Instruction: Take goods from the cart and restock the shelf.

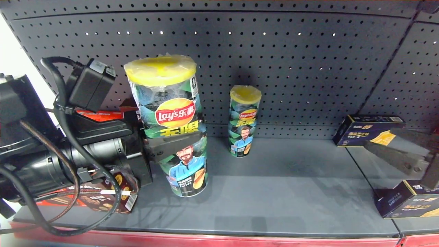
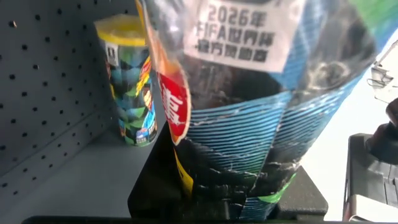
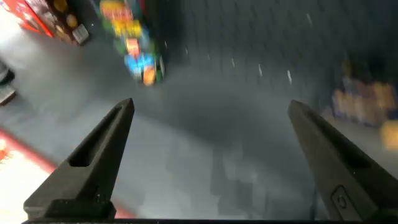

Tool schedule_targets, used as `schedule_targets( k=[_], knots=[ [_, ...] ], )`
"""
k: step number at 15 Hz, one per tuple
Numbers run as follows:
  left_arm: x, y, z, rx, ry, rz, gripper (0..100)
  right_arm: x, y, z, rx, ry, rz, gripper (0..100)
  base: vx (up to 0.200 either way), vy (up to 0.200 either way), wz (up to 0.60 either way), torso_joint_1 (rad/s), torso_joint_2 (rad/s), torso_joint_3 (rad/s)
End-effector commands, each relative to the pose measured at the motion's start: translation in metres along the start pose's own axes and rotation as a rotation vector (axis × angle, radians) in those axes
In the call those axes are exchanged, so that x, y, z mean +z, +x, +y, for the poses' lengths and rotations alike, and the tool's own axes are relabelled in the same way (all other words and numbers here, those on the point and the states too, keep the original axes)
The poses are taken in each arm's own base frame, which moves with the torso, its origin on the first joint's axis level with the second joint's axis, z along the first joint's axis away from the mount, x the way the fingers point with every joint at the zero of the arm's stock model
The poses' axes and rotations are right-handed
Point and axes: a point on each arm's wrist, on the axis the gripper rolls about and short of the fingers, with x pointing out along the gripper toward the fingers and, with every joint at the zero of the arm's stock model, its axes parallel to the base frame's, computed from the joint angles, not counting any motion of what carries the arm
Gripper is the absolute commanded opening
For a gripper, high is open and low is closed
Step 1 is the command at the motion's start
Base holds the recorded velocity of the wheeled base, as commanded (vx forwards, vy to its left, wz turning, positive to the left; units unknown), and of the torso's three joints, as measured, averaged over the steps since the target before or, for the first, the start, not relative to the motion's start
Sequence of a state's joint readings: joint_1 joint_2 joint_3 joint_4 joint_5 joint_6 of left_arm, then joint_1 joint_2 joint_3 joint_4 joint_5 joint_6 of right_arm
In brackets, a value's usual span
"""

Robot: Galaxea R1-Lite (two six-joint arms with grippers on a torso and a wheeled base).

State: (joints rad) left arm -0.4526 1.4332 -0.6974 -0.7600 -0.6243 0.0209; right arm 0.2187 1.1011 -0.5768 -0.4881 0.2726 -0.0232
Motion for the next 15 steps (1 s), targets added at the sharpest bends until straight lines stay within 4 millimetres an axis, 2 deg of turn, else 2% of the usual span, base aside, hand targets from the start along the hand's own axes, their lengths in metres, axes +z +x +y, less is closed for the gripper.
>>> schedule_targets(
  k=[1, 4, 8, 11, 15],
  knots=[
    [-0.001, 0.000, 0.000, 0.000, -0.004, 0.005, 0, 0.002, 0.068, -0.007, 0.149, -0.043, 0.046, 100, 0.000, 0.000, 0.00, 0.000, 0.00, 0.000],
    [-0.003, 0.000, 0.000, 0.000, -0.005, 0.008, 0, 0.016, 0.096, -0.005, 0.397, -0.117, 0.003, 100, 0.000, 0.000, 0.00, 0.000, 0.00, 0.000],
    [-0.003, 0.000, 0.000, -0.003, -0.006, 0.008, 0, 0.012, 0.132, -0.009, 0.708, -0.176, -0.041, 100, 0.000, 0.000, 0.00, 0.000, 0.00, 0.000],
    [-0.004, 0.000, 0.000, -0.003, -0.009, 0.011, 0, 0.008, 0.170, -0.012, 0.786, -0.193, -0.077, 100, 0.000, 0.000, 0.00, 0.000, 0.00, 0.000],
    [-0.003, 0.000, -0.001, -0.008, -0.019, 0.008, 0, -0.005, 0.206, -0.010, 0.839, -0.184, -0.072, 100, 0.000, 0.000, 0.00, 0.000, 0.00, 0.000]
  ],
)
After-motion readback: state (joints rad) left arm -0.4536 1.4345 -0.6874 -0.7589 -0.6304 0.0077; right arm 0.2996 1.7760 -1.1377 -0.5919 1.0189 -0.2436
